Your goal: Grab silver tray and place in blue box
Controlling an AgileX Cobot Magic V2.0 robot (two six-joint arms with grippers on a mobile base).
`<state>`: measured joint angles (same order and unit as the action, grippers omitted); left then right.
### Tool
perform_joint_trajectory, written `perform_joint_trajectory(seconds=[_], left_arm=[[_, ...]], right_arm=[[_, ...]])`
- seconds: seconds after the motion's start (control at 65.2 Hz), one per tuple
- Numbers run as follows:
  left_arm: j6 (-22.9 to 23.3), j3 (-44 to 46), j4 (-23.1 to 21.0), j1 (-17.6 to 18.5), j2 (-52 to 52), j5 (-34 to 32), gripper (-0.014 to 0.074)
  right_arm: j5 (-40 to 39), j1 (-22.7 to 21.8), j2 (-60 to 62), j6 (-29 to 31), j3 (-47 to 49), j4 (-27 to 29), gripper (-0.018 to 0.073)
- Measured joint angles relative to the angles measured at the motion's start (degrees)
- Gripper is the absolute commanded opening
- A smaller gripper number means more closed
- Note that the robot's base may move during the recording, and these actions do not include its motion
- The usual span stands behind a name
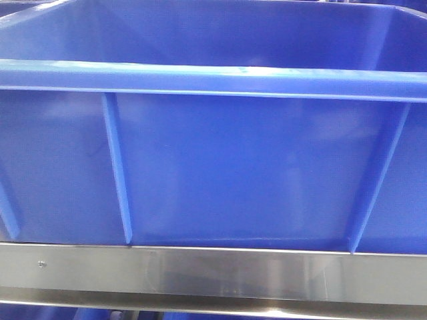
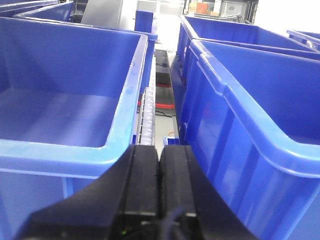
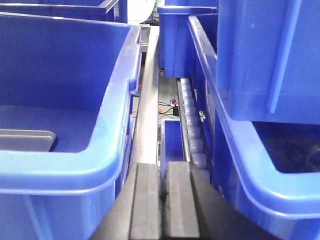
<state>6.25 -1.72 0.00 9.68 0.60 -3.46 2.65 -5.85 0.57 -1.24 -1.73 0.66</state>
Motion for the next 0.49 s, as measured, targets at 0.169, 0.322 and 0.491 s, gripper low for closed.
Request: perform_joint_trajectory(seconds=[0.169,0.322,0.491], left_arm=[[0.0,0.0,0.0,0.0,0.0,0.0,-0.0094],[0.0,0.0,0.0,0.0,0.0,0.0,-0.0094],[0.0,0.0,0.0,0.0,0.0,0.0,-0.0094]], right_arm=[[-0.1,0.0,0.0,0.0,0.0,0.0,0.0056],[-0.1,0.0,0.0,0.0,0.0,0.0,0.0056],[-0.1,0.0,0.0,0.0,0.0,0.0,0.0056]])
